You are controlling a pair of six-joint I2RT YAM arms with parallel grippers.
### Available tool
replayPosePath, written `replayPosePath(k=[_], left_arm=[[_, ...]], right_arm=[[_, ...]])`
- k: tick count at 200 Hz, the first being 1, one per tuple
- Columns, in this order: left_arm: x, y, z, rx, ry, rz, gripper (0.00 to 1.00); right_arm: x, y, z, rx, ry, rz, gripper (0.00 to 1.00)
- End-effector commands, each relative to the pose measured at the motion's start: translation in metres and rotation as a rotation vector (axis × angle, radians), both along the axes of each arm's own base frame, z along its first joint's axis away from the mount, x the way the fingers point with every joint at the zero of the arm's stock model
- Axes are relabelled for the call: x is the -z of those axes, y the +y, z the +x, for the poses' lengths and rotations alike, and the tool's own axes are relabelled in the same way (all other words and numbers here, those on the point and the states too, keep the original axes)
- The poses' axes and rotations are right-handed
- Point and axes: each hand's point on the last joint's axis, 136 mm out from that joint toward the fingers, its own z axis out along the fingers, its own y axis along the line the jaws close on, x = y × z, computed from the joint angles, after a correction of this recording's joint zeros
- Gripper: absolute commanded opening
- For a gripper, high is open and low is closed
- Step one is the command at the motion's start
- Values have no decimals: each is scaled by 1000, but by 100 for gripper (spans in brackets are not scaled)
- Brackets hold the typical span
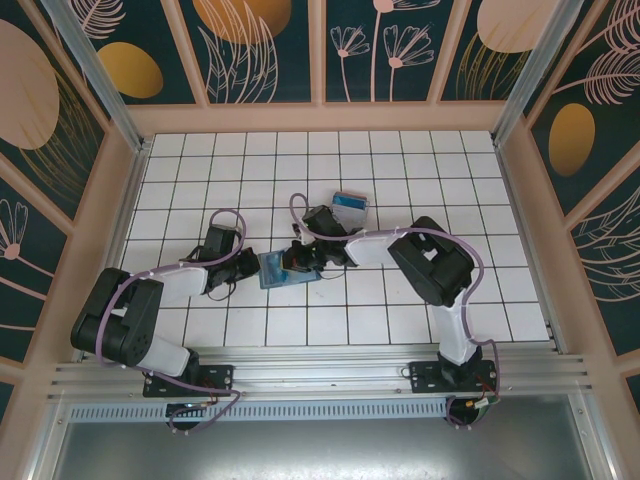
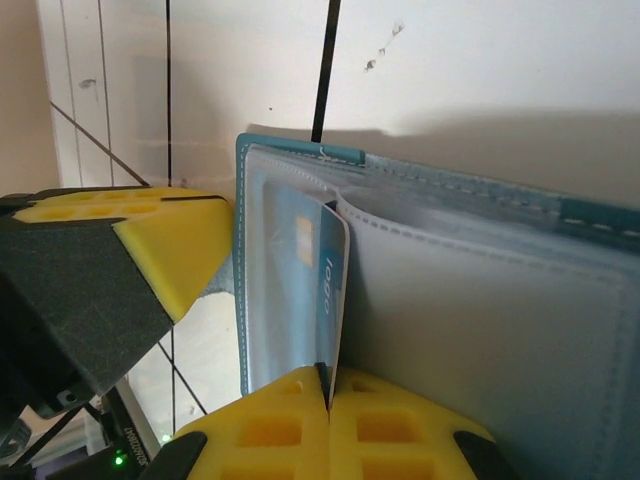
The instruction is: Put the credit cards into the card holder
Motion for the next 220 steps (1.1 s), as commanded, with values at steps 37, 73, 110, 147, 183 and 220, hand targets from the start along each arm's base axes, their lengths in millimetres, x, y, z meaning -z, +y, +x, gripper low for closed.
replayPosePath(k=[37, 73, 110, 147, 183, 220], left_arm=[[8, -7, -15, 25, 47, -40, 0], [9, -4, -16, 19, 49, -19, 0], [7, 0, -14, 4, 45, -3, 0], [8, 2, -16, 3, 49, 8, 0], [8, 0, -16, 5, 51, -1, 0], [5, 1, -15, 5, 45, 2, 0]], right_arm=[[19, 6, -8, -55, -71, -140, 20], [6, -11, 0, -40, -140, -212, 37], [-2, -31, 12, -17, -174, -253, 40], [-4, -39, 13, -7, -174, -247, 41], [-2, -41, 16, -23, -192, -285, 41], [-16, -58, 25, -6, -230, -289, 42]])
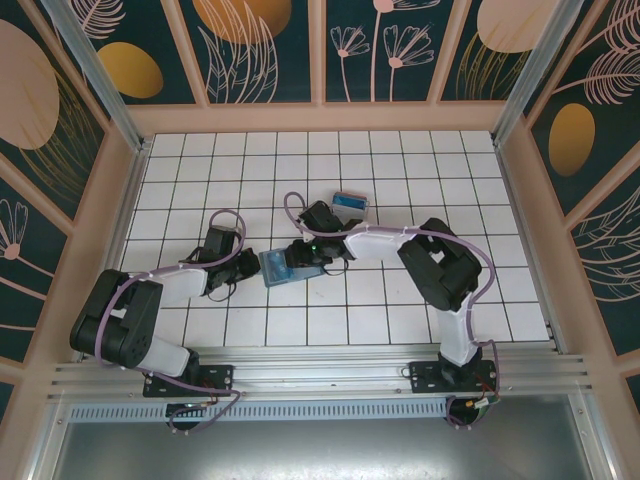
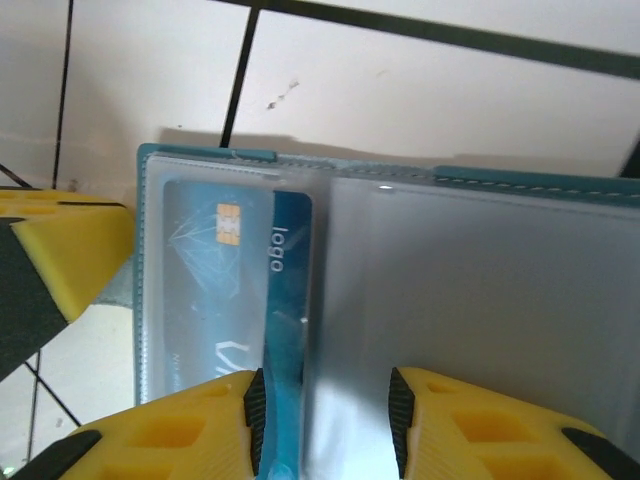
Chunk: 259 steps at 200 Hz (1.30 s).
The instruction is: Put the credit cards into the card holder
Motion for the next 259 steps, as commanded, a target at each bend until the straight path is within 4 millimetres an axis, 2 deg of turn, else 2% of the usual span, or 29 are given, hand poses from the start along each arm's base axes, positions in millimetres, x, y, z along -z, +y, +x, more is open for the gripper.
replayPosePath(k=[1, 34, 50, 62, 79, 97, 116, 127, 163, 193, 229, 259], left_arm=[[7, 1, -14, 8, 51, 6, 0], [2, -5, -11, 13, 45, -27, 0], [-4, -9, -11, 27, 36, -46, 0], [-16, -11, -9, 31, 8, -69, 5], [-36, -8, -4, 21, -44, -60, 25], [-60, -1, 7, 3, -102, -9, 36], [-80, 3, 23, -3, -160, 43, 37], [-85, 3, 33, 9, -170, 70, 37], [-73, -15, 62, 101, -110, 105, 31], [-58, -30, 65, 156, -65, 55, 28], [-29, -24, 41, 172, 19, 71, 25], [-11, -29, 11, 201, 88, -6, 22]], right_arm=[[-13, -22, 7, 18, -34, -32, 42], [-38, 0, 3, -32, -55, 58, 42], [-43, 4, 1, -42, -60, 72, 41], [-42, 1, 2, -39, -65, 55, 41], [-41, -7, -2, -35, -61, 36, 40], [-45, -10, -16, -64, -42, 74, 38], [-42, -16, -31, -82, -12, 90, 37], [-38, -22, -37, -83, 0, 78, 36], [-24, -37, -51, -66, 38, 59, 33], [-10, -43, -55, -42, 59, 46, 32], [-2, -38, -43, -19, 31, 39, 32], [0, -26, -17, -1, -7, 40, 32]])
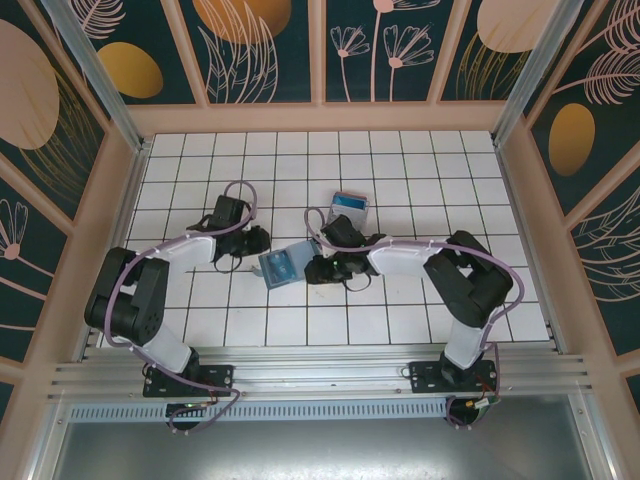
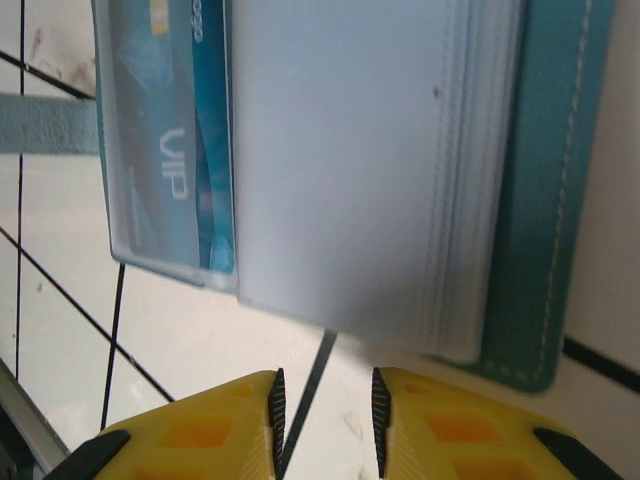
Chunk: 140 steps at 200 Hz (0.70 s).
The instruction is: Put the credit cards into the card holder
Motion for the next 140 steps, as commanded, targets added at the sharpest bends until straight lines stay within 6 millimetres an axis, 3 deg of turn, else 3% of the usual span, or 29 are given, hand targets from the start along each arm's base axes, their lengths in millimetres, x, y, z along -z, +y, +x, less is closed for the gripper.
replayPosePath(k=[1, 41, 69, 105, 140], left_arm=[[13, -6, -30, 46, 72, -50, 22], [16, -1, -61, 20, 111, -82, 20], [8, -15, -77, 17, 110, -155, 19], [4, -45, -88, 35, 111, -220, 19], [-14, -80, -76, 49, 66, -315, 19]], right_arm=[[-2, 15, 30, 31, -62, 18, 32], [-3, 35, 80, 52, -130, 9, 33], [-11, 60, 110, 9, -135, 77, 33], [-14, 93, 114, -99, -81, 145, 33], [-11, 97, 107, -159, -42, 158, 33]])
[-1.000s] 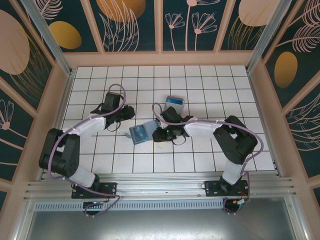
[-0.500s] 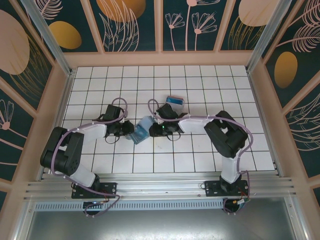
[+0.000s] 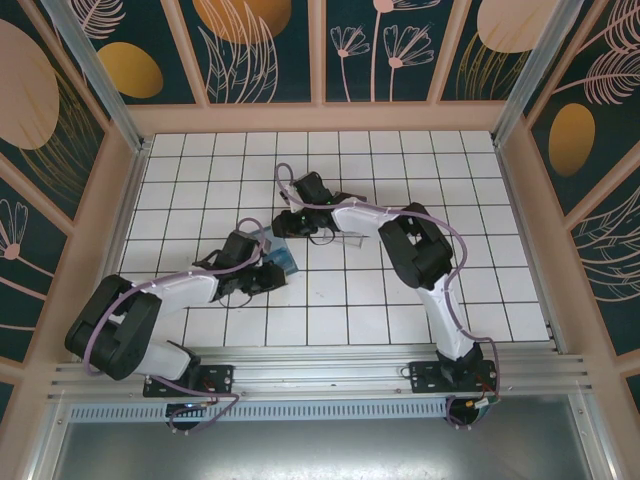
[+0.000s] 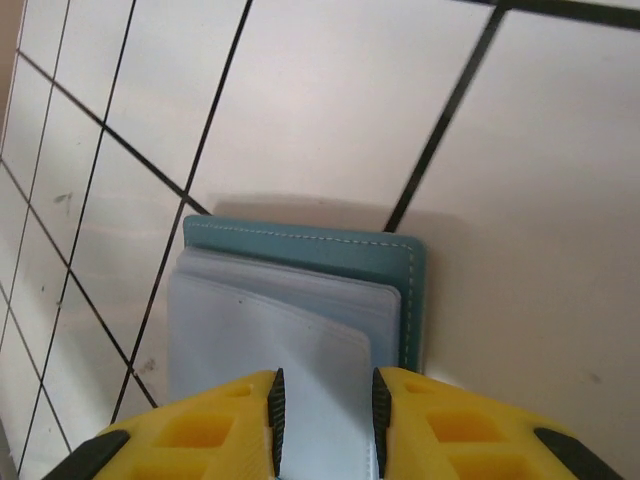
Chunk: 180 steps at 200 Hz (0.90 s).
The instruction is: Put the credit cards into the card holder
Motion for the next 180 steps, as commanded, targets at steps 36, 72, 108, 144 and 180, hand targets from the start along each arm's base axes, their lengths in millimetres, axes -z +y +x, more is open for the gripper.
replayPosePath(k=[36, 72, 108, 144, 180], left_arm=[[-50, -21, 42, -29, -131, 18, 24], [-85, 22, 67, -105, -246, 178, 23], [-89, 58, 103, -181, -267, 231, 22], [-66, 73, 154, -193, -245, 324, 22], [-21, 82, 186, -177, -154, 339, 21]], right_arm=[[-28, -22, -1, -37, 0, 14, 33], [-59, -55, 9, 36, -63, -6, 34], [-71, -55, -36, -59, -57, 25, 34], [-79, -39, -103, -240, -64, 19, 34], [-50, -12, -145, -308, 15, 31, 34]])
